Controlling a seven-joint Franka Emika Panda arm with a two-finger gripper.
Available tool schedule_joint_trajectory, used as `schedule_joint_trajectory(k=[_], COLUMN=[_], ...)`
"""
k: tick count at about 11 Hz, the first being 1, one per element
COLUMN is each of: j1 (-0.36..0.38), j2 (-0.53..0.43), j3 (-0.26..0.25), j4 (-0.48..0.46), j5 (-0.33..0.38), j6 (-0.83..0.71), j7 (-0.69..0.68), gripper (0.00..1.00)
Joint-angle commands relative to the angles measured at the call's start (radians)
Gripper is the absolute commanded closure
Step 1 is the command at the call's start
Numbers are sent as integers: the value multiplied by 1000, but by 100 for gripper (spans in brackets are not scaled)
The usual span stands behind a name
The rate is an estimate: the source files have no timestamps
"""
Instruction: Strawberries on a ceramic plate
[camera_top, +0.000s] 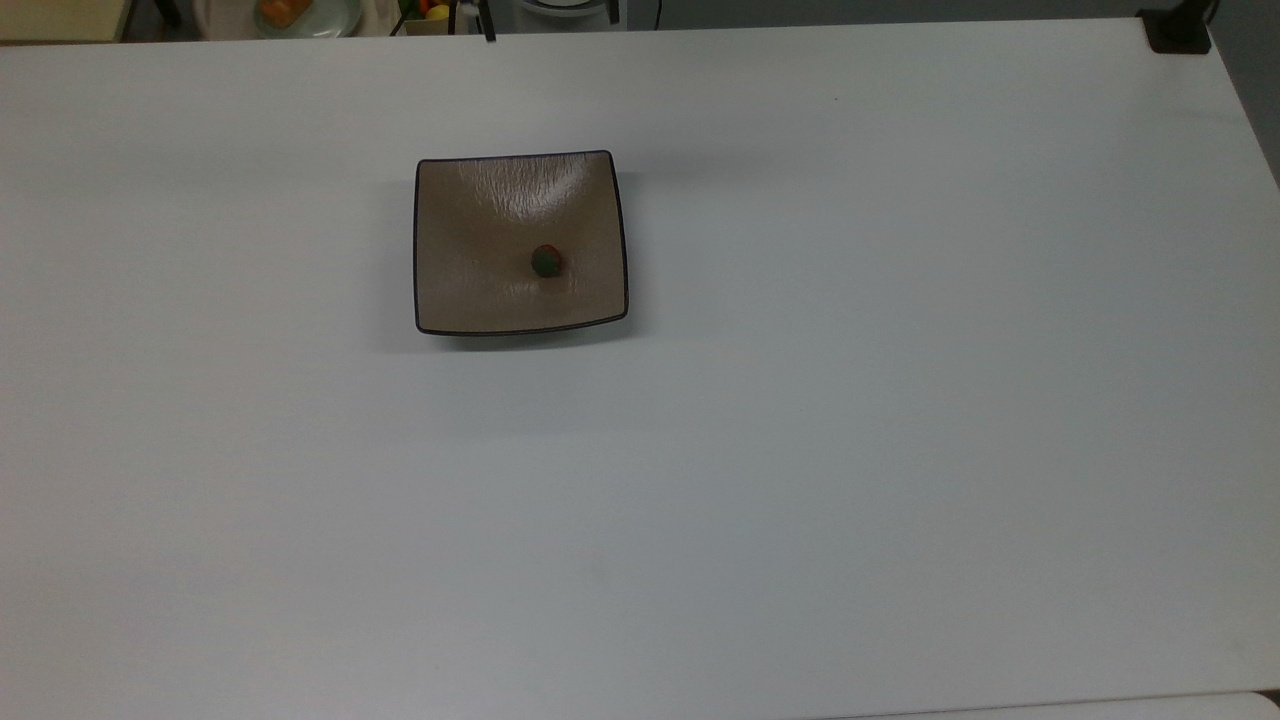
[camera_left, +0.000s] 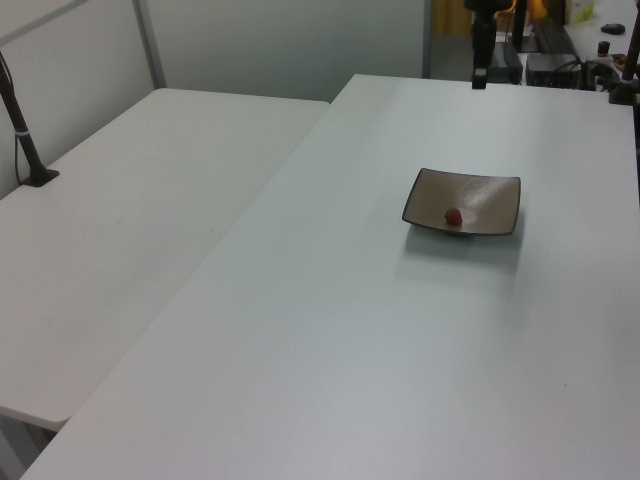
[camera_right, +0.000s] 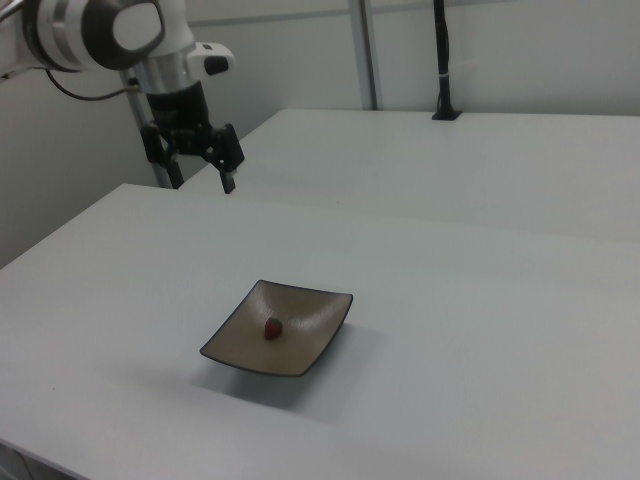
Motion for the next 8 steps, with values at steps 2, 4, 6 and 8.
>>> schedule_joint_trajectory(k=[2,4,6,8], j1=[51,55,47,32], j2=[-58,-50,-35,-17], j3=[-6,-15,-17,-17], j4=[-12,-28,-49,-26], j5=[17,19,17,19], j6=[-12,45,106,97], j7=[132,129,124,121], gripper=[0,0,0,0])
